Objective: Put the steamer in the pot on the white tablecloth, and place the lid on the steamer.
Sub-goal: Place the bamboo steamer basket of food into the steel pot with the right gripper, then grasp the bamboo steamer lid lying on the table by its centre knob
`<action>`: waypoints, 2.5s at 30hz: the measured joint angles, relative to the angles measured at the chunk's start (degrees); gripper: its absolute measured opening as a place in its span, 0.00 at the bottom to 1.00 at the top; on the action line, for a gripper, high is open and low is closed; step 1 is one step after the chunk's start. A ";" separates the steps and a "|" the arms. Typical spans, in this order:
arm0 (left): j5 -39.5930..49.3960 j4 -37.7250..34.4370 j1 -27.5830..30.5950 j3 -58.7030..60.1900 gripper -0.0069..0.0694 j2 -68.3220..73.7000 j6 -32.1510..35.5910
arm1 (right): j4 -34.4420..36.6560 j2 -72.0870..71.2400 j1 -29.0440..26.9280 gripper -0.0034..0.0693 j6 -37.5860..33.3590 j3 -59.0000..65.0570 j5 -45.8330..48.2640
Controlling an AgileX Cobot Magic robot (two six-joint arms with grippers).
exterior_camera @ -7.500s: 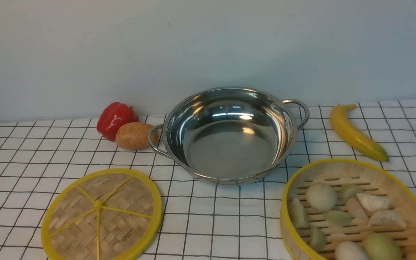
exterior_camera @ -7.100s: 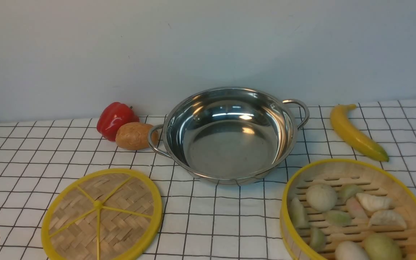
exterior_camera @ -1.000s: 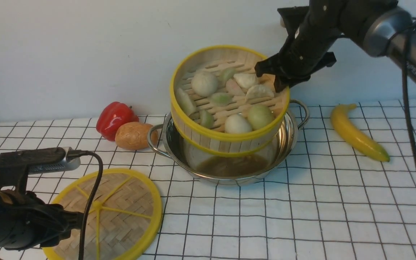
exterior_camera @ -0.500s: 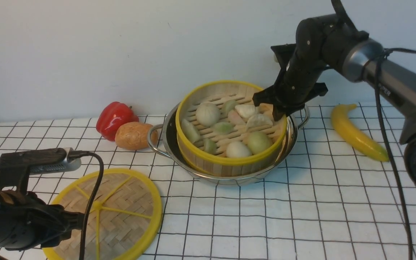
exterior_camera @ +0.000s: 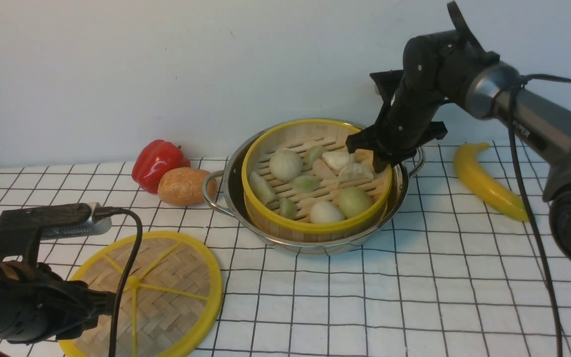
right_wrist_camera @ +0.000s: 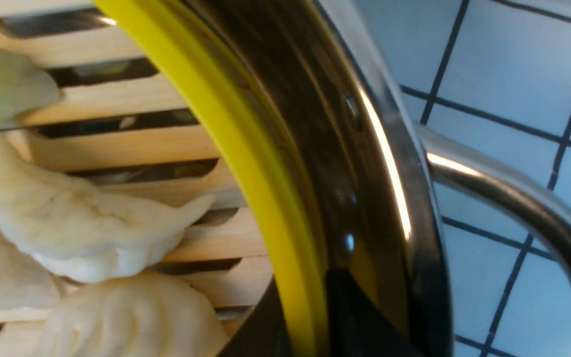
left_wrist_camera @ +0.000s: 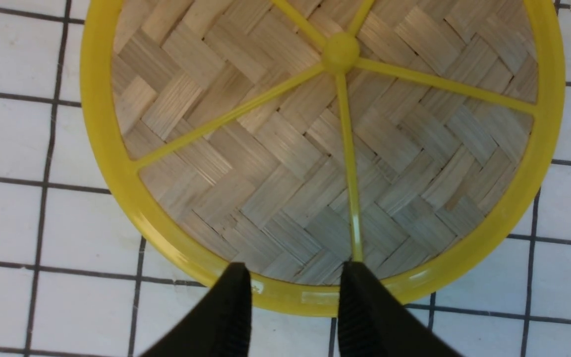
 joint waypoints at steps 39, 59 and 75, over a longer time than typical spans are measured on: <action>-6.68 -6.77 -3.11 -14.59 0.41 17.71 11.64 | 12.16 -36.60 0.00 0.58 -7.19 -10.39 -1.21; 0.03 -0.42 -3.11 -18.96 0.41 25.93 10.98 | 13.66 -75.80 0.00 0.58 -12.59 22.20 -1.03; -0.97 2.62 -3.11 -19.52 0.24 29.24 8.94 | 13.66 -89.82 0.00 0.58 -13.07 36.34 -0.66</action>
